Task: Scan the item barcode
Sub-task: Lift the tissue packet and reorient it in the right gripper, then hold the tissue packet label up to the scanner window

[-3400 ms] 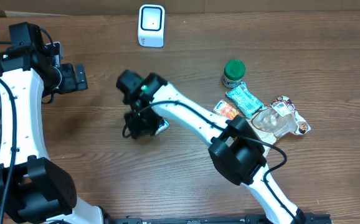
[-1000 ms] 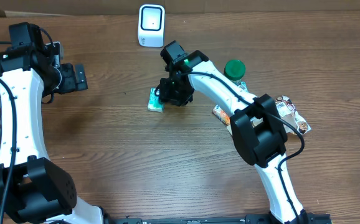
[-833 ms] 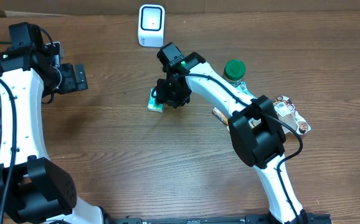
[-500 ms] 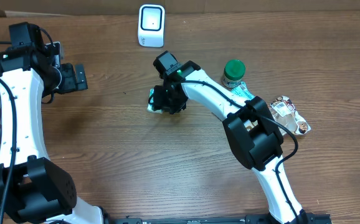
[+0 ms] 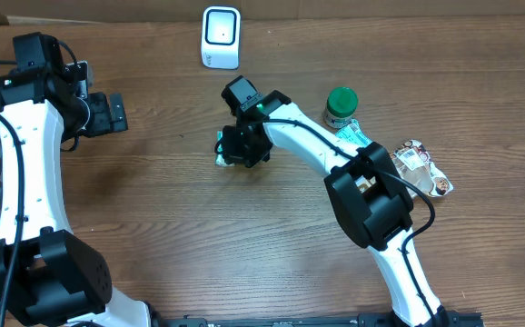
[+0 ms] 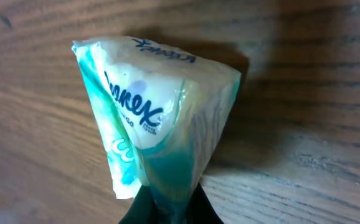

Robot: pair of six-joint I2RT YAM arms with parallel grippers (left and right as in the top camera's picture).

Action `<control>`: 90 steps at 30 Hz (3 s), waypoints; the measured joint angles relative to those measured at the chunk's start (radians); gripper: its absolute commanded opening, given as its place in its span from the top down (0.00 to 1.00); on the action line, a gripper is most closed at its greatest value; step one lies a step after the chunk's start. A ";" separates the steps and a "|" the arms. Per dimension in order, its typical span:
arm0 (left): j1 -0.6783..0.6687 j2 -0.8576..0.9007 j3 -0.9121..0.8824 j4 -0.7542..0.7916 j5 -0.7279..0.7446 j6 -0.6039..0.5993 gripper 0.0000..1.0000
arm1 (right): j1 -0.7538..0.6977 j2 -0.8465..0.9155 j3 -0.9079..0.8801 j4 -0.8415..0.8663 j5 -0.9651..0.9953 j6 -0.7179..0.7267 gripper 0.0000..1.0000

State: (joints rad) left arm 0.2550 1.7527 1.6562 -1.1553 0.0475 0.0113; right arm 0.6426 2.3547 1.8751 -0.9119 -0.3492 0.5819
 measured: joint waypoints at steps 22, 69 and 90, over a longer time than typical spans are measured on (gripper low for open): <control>0.000 0.000 0.000 0.000 0.000 0.000 0.00 | -0.309 -0.275 0.022 -0.211 -0.983 -0.613 0.96; 0.000 0.000 0.000 0.001 0.000 0.000 0.00 | -0.031 -0.213 0.350 0.006 0.658 -0.426 0.96; 0.000 0.000 0.000 0.000 0.000 0.000 0.01 | -0.034 0.264 0.344 0.889 0.944 -1.571 0.96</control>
State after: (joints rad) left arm 0.2550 1.7527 1.6562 -1.1553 0.0475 0.0113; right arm 0.6090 2.6186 2.2189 -0.0231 0.5945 -0.9894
